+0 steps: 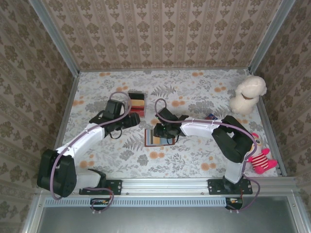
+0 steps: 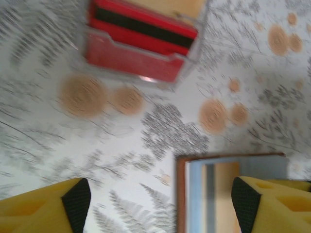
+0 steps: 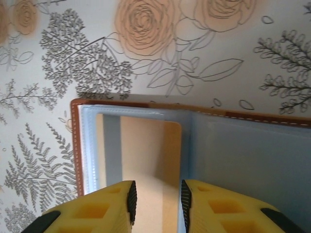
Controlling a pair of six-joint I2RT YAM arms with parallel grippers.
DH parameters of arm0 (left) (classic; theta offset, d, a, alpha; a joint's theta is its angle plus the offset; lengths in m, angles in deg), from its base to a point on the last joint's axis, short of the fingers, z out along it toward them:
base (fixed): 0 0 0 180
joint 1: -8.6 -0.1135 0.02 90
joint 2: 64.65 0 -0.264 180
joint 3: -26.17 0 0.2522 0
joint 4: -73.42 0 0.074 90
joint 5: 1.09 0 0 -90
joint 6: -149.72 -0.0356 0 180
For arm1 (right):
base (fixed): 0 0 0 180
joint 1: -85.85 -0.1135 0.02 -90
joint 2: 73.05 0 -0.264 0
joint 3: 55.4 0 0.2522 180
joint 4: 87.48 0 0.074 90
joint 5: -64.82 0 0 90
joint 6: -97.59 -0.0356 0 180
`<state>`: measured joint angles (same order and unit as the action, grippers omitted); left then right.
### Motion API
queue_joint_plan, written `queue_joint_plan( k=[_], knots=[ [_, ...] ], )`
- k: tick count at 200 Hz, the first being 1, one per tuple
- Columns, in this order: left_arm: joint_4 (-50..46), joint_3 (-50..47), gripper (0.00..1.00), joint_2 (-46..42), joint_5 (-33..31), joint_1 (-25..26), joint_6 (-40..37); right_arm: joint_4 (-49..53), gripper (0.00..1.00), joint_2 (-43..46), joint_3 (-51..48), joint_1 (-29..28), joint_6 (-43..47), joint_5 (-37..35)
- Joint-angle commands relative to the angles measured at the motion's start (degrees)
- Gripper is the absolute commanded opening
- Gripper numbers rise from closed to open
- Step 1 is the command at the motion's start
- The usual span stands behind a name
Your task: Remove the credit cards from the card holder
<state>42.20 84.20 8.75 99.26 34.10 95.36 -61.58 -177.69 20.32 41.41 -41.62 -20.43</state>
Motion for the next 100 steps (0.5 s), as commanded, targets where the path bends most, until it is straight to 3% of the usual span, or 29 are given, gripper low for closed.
queue_joint_plan(
  k=[1,51,100],
  knots=[
    [6.5,-2.0,0.69,2.0,5.4,3.6,5.6,0.4,0.31,0.4,-1.0,0.8,1.7,1.3],
    [12.2,-1.0,0.36,9.8,6.0,9.9,10.2,-1.5,0.28,0.3,-2.7,2.5,1.7,3.9],
    [9.9,1.9,0.23,15.1,4.8,12.4,10.7,-2.5,0.25,-0.6,-2.3,2.9,2.0,6.8]
  ],
)
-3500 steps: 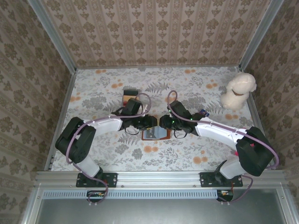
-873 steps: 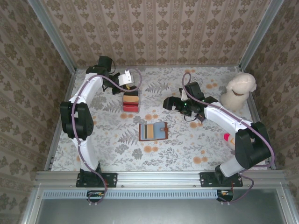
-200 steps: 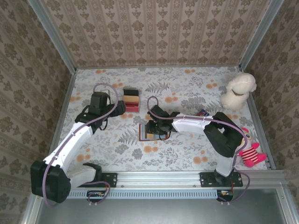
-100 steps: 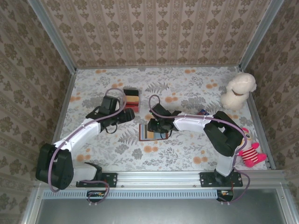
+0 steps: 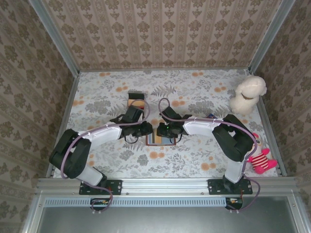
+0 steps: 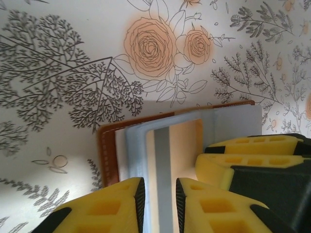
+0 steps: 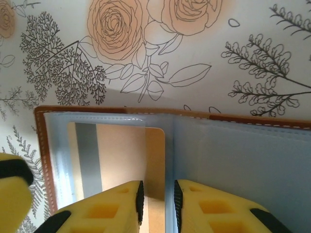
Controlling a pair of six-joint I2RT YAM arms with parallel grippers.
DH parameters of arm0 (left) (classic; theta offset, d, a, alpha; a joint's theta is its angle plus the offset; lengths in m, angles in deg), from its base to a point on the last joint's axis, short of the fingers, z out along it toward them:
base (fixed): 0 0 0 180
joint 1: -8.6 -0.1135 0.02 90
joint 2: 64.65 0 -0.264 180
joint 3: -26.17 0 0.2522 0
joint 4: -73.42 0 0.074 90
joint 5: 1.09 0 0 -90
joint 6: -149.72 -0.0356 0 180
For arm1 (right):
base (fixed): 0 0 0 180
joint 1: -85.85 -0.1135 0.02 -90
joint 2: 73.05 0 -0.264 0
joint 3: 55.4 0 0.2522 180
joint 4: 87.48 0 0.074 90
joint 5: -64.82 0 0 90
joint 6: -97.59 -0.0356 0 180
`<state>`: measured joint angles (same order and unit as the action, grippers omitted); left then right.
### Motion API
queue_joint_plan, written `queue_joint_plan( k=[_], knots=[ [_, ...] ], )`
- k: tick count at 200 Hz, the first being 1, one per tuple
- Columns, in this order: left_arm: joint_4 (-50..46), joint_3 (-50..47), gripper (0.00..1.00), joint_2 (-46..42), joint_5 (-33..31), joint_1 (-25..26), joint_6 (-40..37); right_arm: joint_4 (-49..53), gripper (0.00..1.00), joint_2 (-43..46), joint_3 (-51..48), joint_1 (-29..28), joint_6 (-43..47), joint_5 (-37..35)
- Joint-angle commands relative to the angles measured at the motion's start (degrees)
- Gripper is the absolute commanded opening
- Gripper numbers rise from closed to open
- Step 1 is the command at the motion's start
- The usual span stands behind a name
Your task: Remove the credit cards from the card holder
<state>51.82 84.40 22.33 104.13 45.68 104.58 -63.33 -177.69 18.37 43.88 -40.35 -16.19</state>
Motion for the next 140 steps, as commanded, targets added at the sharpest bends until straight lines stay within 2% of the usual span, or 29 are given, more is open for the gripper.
queue_joint_plan(
  k=[1,32,93,140],
  knots=[
    [0.3,1.7,0.23,1.6,-0.1,0.9,1.5,-0.7,0.25,-0.6,-0.3,0.4,0.7,2.6],
    [0.4,-0.4,0.18,3.1,-1.3,1.2,3.3,-0.8,0.25,-0.8,-0.5,0.8,1.7,4.4],
    [-0.1,-2.5,0.18,5.4,-1.1,0.6,3.4,-4.3,0.22,-1.1,-2.0,1.8,1.8,10.5],
    [0.2,-3.4,0.17,7.3,-1.1,0.5,3.9,-2.8,0.22,-1.6,-2.3,2.4,1.8,9.1]
  ],
)
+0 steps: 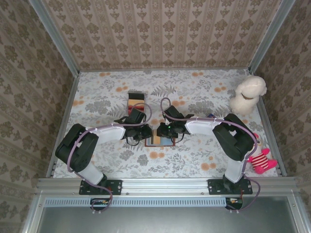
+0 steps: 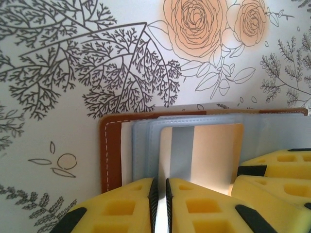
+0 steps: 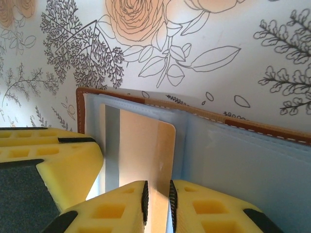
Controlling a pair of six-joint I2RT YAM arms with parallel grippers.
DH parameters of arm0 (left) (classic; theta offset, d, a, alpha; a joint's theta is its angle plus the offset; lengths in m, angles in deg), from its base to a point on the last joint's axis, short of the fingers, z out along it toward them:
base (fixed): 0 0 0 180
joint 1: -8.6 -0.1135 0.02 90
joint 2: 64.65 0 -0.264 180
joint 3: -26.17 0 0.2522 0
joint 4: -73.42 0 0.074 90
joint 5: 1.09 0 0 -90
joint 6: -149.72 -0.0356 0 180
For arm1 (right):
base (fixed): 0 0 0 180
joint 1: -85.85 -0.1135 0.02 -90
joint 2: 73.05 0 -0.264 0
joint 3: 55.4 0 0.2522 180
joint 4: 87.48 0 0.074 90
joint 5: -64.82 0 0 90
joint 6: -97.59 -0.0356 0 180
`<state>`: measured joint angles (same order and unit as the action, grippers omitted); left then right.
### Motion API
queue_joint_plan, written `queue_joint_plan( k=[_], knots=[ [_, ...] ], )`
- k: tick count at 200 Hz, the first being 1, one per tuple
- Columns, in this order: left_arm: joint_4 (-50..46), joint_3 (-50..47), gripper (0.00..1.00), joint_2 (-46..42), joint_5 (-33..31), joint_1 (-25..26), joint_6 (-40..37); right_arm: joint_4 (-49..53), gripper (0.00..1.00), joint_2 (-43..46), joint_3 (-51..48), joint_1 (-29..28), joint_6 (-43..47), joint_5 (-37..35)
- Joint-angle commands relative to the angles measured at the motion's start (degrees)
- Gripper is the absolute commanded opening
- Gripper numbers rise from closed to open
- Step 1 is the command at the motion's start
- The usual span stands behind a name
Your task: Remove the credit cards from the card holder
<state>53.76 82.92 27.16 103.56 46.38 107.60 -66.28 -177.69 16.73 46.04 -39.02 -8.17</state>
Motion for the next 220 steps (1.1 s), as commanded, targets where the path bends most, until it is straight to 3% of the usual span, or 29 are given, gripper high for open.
queue_joint_plan(
  k=[1,60,98,117,147,220],
  knots=[
    [-1.8,-1.9,0.17,2.5,-0.5,-0.2,0.9,0.2,0.22,-1.7,-0.6,0.3,0.4,1.0],
    [-2.4,-2.7,0.17,2.0,-1.5,-0.2,1.0,-0.2,0.22,-3.5,-0.1,0.3,0.0,1.8],
    [-2.5,-2.8,0.20,1.8,-1.5,-0.2,1.0,-2.2,0.16,-2.9,-1.0,0.5,-0.7,2.9],
    [-3.0,-2.9,0.28,1.6,-2.1,-0.3,1.3,-2.9,0.12,-1.8,-1.7,0.7,-1.1,3.1],
    [-3.0,-3.5,0.32,1.2,-2.2,-0.7,1.3,-4.3,0.08,0.6,-3.1,1.0,-1.5,3.5],
    [-3.4,-3.5,0.34,0.2,-1.8,-1.1,1.0,-1.3,0.01,4.1,-5.1,1.8,-0.2,2.5]
  ],
)
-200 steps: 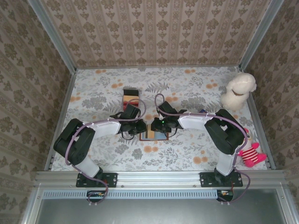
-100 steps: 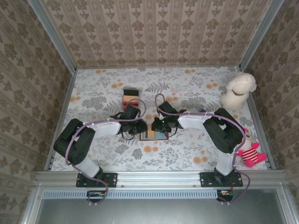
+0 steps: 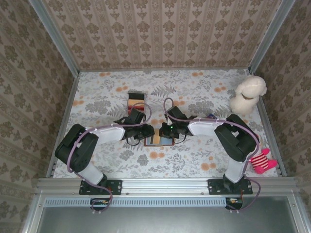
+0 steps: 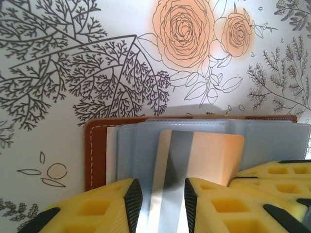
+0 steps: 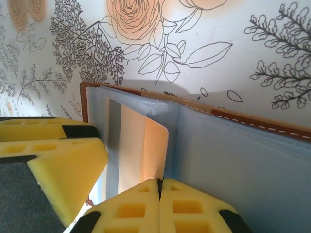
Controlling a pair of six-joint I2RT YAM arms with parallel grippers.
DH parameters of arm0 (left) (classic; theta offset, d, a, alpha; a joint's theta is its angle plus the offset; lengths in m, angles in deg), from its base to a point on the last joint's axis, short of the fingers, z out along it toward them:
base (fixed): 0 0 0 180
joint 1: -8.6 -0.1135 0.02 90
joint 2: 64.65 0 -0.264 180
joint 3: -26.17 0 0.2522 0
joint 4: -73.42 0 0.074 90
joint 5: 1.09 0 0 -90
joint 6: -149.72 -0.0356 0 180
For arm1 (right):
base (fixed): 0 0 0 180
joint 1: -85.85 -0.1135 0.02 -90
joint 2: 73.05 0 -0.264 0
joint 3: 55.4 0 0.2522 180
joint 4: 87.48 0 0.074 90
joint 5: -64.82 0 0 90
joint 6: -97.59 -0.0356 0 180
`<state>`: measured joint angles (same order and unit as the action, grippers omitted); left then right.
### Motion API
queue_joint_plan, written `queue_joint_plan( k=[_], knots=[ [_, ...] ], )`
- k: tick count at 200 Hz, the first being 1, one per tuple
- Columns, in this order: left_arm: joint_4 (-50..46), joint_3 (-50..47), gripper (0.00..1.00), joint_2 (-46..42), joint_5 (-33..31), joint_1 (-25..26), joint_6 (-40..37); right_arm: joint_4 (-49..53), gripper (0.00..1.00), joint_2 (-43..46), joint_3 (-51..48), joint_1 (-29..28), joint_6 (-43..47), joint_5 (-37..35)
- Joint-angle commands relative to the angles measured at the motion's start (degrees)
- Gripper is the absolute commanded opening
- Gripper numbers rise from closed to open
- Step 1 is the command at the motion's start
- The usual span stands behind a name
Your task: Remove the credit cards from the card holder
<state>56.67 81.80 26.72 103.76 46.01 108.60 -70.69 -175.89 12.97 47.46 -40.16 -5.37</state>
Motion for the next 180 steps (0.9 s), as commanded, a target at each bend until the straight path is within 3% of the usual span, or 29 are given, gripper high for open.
queue_joint_plan(
  k=[1,34,81,180],
  knots=[
    [-6.2,-2.4,0.34,0.7,-2.0,-0.8,0.0,3.2,0.01,2.3,-1.4,0.4,1.0,-0.4],
    [-6.6,-1.5,0.31,0.2,-1.8,-0.9,-1.6,3.3,0.03,1.6,-1.2,0.4,0.6,-0.6],
    [-9.1,-0.7,0.21,1.4,-2.1,-0.8,-3.3,1.0,0.22,-0.7,-0.8,0.4,-1.5,2.0],
    [-13.1,-0.3,0.15,3.4,-3.7,-0.8,-2.7,-0.7,0.24,-3.8,-0.6,0.3,-3.2,2.8]
  ],
)
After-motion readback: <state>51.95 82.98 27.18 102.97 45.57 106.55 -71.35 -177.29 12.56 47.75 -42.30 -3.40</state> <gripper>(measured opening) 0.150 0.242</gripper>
